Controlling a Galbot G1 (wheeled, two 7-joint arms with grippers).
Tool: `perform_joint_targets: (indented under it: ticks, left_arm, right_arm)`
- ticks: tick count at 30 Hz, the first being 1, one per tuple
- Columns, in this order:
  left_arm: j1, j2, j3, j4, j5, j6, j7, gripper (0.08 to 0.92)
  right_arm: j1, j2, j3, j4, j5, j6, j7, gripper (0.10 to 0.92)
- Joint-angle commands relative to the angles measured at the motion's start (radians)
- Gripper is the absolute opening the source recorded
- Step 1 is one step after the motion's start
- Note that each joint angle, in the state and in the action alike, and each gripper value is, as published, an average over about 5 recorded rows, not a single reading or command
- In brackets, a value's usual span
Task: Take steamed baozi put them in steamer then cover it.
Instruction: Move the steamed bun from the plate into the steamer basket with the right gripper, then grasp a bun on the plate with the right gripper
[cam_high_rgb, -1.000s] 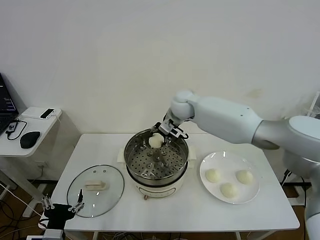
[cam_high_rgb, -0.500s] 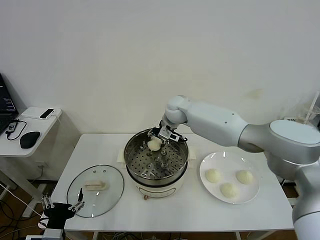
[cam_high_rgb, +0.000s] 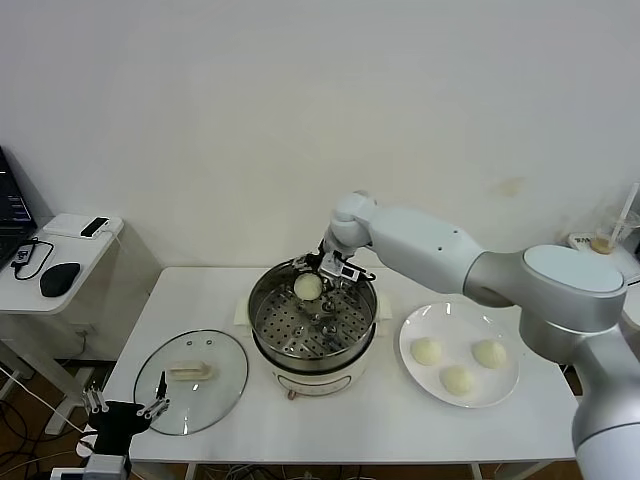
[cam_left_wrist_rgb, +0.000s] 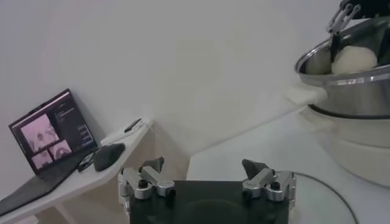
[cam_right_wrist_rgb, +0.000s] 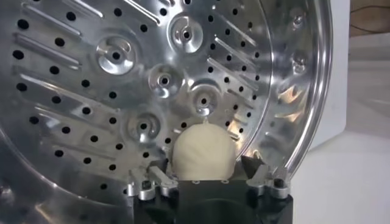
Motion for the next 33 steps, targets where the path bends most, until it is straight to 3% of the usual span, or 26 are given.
perform_joint_targets:
  ticks: [1,8,14,23,33]
  left_arm:
    - [-0.003,0.000,0.001,0.002,-0.005,0.001,0.000,0.823]
    - [-0.011,0.011,0.003,-0.002,-0.021,0.002,0.001,0.823]
    - [-0.020,0.015,0.011,0.001,-0.030,0.001,0.001,0.823]
    - [-0.042,0.049,0.029,-0.008,-0.042,0.004,0.004,0.823]
    - [-0.061,0.071,0.045,0.003,-0.055,0.008,0.003,0.823]
  right_arm:
    - [0.117,-0.099,-0.019,0.187,0.287,-0.274,-0.137,0.821]
    - [0.217,-0.303,0.028,0.389,0.416,-0.560,-0.187,0.823]
    - [0.261,-0.523,0.038,0.569,0.468,-0.702,-0.208,0.823]
    - [0.146,-0.865,-0.008,0.761,0.395,-0.741,-0.184,0.823]
    - [-0.213,-0.956,0.200,0.776,0.294,-0.761,-0.156,0.823]
